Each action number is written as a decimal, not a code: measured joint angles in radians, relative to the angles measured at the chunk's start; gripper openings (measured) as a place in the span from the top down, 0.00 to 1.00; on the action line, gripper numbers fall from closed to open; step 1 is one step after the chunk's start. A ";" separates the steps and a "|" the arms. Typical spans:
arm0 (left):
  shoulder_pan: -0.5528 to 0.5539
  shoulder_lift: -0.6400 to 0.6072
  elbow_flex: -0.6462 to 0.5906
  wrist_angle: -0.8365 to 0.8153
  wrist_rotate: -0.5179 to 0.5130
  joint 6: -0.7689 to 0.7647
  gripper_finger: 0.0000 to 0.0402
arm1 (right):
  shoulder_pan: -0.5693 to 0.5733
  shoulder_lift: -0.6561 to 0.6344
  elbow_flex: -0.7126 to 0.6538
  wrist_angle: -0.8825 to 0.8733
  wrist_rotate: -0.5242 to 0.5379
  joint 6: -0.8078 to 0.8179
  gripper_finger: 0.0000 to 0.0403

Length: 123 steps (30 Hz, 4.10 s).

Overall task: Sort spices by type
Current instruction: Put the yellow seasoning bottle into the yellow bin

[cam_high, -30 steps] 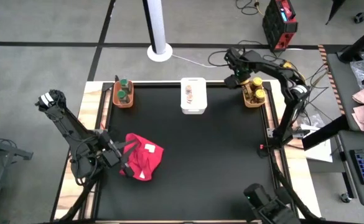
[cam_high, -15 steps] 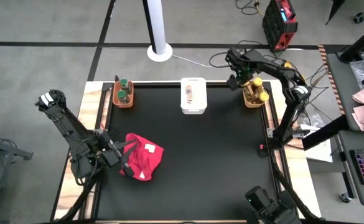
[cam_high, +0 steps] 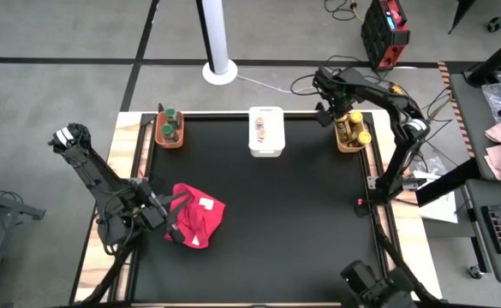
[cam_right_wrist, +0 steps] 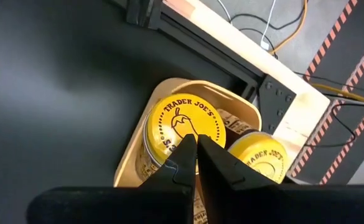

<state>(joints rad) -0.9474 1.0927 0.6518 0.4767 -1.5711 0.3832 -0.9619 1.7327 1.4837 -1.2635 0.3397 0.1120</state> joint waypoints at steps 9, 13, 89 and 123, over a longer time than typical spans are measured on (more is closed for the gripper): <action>0.000 0.000 0.000 0.000 0.000 0.000 0.89 | 0.006 -0.036 -0.001 -0.070 -0.001 0.021 0.98; 0.000 0.000 0.000 0.000 0.000 0.000 0.89 | 0.020 -0.061 -0.008 -0.086 -0.003 0.028 0.98; 0.095 0.038 0.014 -0.006 0.383 -0.170 0.99 | 0.346 -0.550 -0.318 -0.057 -0.057 0.285 0.98; 1.234 0.548 0.612 -0.302 1.795 -0.140 1.00 | 0.648 -0.815 -0.762 0.224 0.026 0.313 0.98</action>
<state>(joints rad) 0.2865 1.6404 1.2637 0.1750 0.2240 0.2431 -0.3141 0.9176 0.7222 -1.0390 0.3662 0.4247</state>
